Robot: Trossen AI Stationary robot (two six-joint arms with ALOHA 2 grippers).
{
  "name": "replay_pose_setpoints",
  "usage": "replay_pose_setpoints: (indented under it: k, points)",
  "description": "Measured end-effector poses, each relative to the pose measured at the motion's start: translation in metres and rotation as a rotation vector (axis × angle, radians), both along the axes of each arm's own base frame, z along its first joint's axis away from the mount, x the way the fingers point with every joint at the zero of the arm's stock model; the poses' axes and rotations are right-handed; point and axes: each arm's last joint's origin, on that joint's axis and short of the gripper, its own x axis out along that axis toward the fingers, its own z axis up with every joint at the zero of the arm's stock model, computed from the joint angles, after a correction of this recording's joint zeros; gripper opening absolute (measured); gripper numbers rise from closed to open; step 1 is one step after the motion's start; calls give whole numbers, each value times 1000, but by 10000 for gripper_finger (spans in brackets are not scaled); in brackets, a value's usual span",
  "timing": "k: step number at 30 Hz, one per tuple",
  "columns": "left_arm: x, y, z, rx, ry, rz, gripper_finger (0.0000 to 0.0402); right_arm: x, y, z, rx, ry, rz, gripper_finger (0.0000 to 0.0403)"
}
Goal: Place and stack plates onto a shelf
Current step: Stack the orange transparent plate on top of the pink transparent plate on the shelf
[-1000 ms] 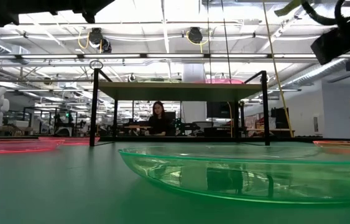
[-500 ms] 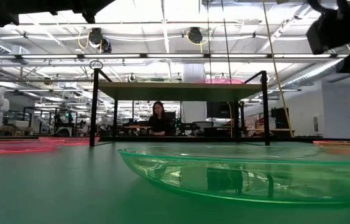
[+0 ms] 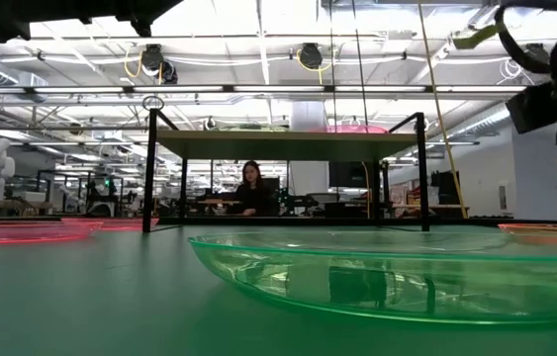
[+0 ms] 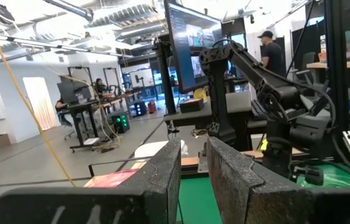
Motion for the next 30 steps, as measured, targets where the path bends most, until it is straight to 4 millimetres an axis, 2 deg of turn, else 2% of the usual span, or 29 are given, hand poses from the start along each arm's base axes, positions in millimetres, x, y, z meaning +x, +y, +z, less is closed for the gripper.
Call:
replay_pose_setpoints:
  k: [6,11,16,22,30]
  points:
    - [0,0,0,-1,0,0,86,-7,-5,-8,-19,17,-55,69]
    - [0,0,0,-2,0,-1,86,-8,-5,-8,-26,27,-46,13]
    - [0,0,0,-2,-2,0,86,-6,-3,-3,-33,41,-15,2]
    - [0,0,0,-2,-2,-1,86,0,1,16,-55,57,-12,0]
    - [0,0,0,-2,-3,-1,86,18,9,57,-135,-55,30,0]
